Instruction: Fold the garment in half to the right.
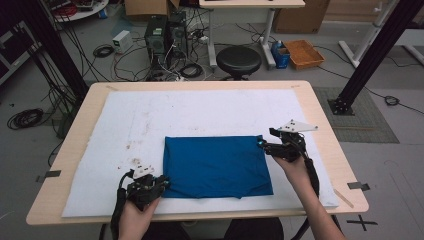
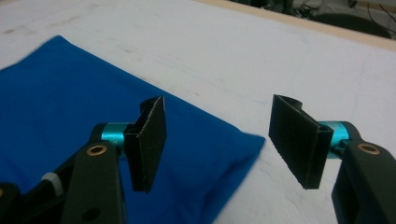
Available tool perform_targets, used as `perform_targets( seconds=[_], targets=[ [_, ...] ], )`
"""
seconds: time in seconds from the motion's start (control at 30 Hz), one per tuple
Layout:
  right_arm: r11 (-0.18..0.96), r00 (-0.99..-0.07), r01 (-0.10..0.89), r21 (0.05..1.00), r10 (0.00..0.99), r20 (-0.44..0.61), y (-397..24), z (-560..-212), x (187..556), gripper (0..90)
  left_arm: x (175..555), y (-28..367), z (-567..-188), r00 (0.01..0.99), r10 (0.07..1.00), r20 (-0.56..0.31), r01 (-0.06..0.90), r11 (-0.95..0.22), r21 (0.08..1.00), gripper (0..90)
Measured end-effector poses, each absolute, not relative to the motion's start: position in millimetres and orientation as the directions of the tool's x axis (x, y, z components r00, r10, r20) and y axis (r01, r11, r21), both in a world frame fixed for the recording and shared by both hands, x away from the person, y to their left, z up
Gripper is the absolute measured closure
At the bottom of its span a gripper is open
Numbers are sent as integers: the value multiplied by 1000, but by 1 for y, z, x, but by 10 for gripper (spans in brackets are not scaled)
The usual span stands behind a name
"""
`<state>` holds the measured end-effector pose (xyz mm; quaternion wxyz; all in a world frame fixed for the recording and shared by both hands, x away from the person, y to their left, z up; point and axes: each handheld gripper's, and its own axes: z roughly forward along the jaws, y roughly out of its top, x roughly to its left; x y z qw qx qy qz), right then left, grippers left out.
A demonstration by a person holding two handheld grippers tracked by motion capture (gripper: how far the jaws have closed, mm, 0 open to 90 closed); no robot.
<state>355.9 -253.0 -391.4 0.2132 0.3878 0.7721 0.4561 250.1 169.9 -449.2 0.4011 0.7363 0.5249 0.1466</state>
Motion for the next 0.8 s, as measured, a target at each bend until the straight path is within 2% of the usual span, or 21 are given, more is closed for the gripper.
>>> perform_targets(
  seconds=[0.23, 0.6, 0.8],
  targets=[
    [327, -686, 352, 877, 728, 4, -217, -373, 357, 452, 252, 166, -448, 424, 884, -198, 649, -144, 747, 819],
    [358, -761, 391, 848, 644, 79, -164, -377, 388, 501, 254, 166, -446, 436, 877, -201, 645, -149, 750, 843],
    [396, -798, 398, 827, 594, 100, -118, -381, 408, 526, 254, 166, -445, 437, 876, -202, 641, -146, 754, 843]
  ],
)
